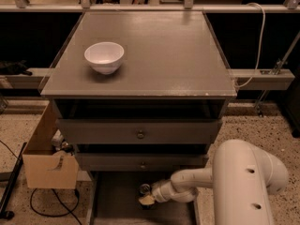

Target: Place pepsi can into bottom drawer

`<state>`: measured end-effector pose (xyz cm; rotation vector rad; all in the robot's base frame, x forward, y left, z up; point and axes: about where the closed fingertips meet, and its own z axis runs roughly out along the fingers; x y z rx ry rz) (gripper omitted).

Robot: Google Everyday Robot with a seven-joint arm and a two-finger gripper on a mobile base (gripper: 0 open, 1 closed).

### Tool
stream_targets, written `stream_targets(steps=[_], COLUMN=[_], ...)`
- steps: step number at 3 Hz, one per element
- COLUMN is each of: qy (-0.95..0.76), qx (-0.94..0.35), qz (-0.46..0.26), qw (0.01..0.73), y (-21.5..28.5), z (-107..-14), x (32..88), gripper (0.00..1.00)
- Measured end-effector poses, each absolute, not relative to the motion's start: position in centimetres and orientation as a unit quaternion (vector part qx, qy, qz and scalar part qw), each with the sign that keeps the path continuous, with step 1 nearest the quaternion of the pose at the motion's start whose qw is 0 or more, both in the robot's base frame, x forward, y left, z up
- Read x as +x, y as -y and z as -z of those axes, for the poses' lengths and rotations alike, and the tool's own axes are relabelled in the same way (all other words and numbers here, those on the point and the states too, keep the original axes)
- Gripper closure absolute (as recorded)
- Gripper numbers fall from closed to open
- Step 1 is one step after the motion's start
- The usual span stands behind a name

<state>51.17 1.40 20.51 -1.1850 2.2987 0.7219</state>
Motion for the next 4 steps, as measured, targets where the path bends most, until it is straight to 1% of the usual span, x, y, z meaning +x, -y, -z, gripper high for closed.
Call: stream_targets(steps=[1,2,3,4], qy=[-0.807,-0.792,-0.779,-0.76], qx=[-0.452,-0.395,-0.354,-0.357], qz=[-0.295,-0.361,-0.393,-0.412], qw=[0.239,0.294,0.337,0.353], y=[-3.3,-0.9,3.0,3.4], z=[-20.3,-17.7,-17.2,-18.7], x=[50.2,49.5,51.7,53.1], gripper=[1.0,1.0,1.0,0.82])
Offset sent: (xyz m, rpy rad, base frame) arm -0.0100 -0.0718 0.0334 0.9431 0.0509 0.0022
